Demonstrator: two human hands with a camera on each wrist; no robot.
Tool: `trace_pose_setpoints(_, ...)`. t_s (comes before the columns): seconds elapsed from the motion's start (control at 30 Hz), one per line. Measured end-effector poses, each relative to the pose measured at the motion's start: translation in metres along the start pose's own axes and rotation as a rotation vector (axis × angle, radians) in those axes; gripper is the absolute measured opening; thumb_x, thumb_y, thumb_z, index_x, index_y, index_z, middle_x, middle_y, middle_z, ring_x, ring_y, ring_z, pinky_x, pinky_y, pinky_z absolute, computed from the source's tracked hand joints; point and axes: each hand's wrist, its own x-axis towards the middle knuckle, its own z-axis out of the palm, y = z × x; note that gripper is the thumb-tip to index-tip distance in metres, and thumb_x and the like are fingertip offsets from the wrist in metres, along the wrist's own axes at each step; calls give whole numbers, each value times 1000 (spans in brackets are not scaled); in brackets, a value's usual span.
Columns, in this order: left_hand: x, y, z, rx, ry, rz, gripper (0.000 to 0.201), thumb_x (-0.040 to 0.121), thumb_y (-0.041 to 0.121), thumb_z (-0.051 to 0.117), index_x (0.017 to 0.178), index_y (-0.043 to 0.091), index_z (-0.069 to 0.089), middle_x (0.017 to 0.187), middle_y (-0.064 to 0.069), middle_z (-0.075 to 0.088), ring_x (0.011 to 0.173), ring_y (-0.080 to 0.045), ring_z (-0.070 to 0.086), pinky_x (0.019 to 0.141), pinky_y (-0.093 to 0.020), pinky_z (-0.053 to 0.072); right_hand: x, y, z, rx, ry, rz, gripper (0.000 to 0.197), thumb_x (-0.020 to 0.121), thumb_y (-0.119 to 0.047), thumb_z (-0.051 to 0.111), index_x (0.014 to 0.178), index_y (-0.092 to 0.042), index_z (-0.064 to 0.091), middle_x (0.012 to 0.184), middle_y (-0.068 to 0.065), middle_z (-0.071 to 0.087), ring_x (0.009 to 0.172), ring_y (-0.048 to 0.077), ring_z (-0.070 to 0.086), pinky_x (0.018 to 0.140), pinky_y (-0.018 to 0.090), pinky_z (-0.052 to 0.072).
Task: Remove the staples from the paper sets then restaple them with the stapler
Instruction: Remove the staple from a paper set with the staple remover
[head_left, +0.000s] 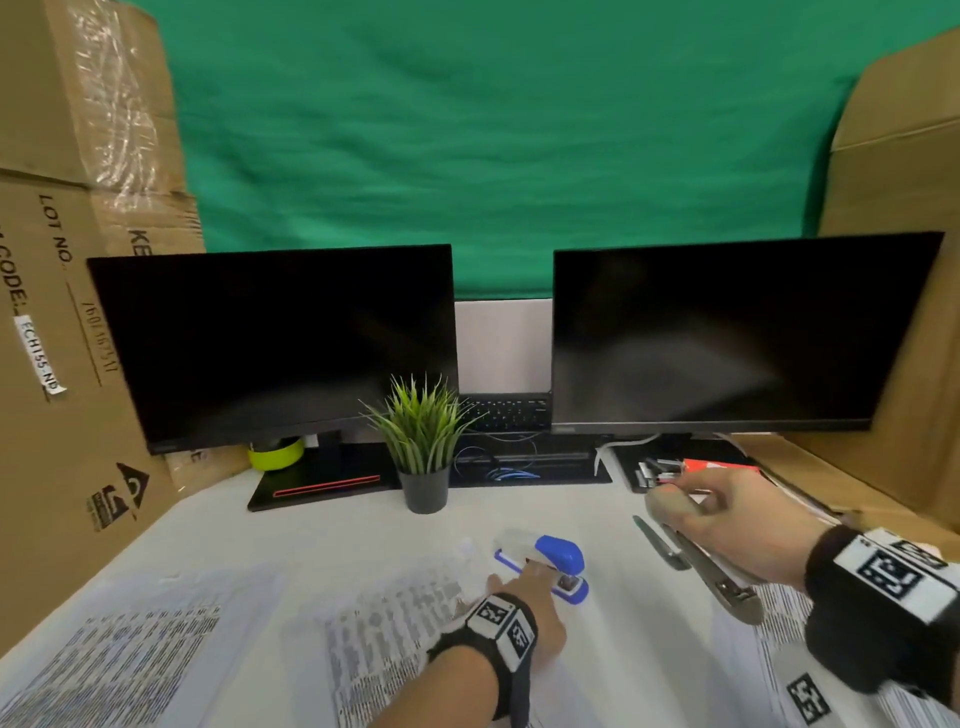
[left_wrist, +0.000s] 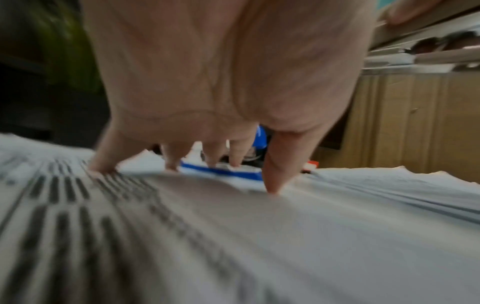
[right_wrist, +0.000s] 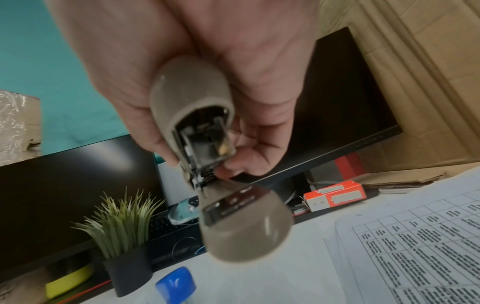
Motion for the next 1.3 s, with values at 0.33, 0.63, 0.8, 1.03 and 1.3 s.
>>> trace_pose_setpoints(0.33,-21,-6,-44,-44,186,123,51,93,36,58,141,21,46,146,-2,44,130,-21,47,106,-32,39,8,5,0,13,-40,42,44,92,-35,59,133,-23,50,85,-4,67,71,10,65,49,16,46)
trace_pose_setpoints(0.63,-89,-119,-32,374,-180,-10,108,81,66,62,153,34,-10,162,-2,-15,148,-38,-4,117,-57,11,0,-47,106,-186,-355,-198,39,89,-40,52,126,-28,53,99,-6,65,77,8,64,69,19,51)
trace_pose_setpoints(0.8,-105,-133,-32,318,-270,85,103,85,54,65,150,43,-14,158,9,-27,146,-32,-20,116,-58,1,-16,-70,164,-272,-476,-309,27,87,-24,50,112,-16,55,103,2,62,92,20,60,73,23,45)
trace_pose_setpoints(1.03,-87,-147,-3,420,-64,-43,62,106,12,31,154,6,-8,162,-5,-17,149,-18,-12,121,-40,1,-11,-78,191,-243,-450,-297,19,84,-15,50,99,-18,60,97,-3,61,88,15,60,70,20,46)
trace_pose_setpoints(1.3,-71,-153,8,443,-49,-95,56,105,11,19,155,12,-4,162,1,-14,149,-15,-10,120,-46,1,-10,-102,212,-316,-381,-243,25,93,-25,49,115,-14,48,114,6,58,95,20,56,82,27,47)
